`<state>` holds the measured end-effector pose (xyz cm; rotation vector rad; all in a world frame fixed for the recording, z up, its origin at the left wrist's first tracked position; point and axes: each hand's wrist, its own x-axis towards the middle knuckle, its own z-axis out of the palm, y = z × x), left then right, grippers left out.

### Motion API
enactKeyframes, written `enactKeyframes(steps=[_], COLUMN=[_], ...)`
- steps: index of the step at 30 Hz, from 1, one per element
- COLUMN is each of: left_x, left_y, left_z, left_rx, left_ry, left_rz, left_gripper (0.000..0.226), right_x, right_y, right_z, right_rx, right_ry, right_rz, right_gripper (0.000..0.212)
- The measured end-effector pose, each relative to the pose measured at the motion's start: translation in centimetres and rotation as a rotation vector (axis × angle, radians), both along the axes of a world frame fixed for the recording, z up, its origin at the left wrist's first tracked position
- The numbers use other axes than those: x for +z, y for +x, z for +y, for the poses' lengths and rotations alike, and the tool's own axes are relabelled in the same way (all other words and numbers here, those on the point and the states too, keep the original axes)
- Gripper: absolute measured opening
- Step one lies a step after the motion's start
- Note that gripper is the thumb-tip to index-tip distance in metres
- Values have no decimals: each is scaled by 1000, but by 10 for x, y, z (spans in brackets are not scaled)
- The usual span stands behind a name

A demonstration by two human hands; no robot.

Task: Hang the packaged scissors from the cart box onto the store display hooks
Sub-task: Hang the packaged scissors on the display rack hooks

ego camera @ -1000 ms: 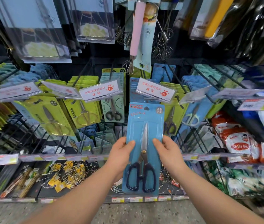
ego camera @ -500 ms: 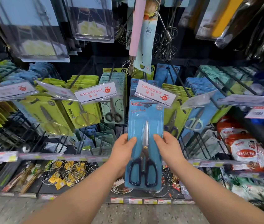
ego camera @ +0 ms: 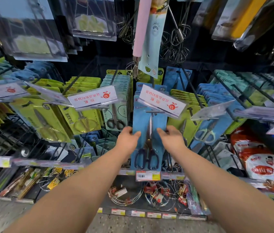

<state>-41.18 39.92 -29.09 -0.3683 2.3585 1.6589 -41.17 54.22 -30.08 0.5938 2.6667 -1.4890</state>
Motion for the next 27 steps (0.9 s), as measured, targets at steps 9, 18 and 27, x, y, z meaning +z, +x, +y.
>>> enactKeyframes(steps=[9, 18, 27], left_x=[3, 15, 43], left_y=[-15, 8, 74], left_z=[-1, -24, -16], left_rx=[-73, -364, -854], left_ry=[-147, -567, -1074], left_rz=[-29, 76, 401], left_gripper=[37, 64, 68], right_x=[1, 22, 58], right_y=[-16, 36, 154], right_z=[4, 7, 18], right_rx=[19, 147, 218], right_ry=[107, 476, 874], right_rz=[-97, -78, -225], right_gripper=[32, 51, 53])
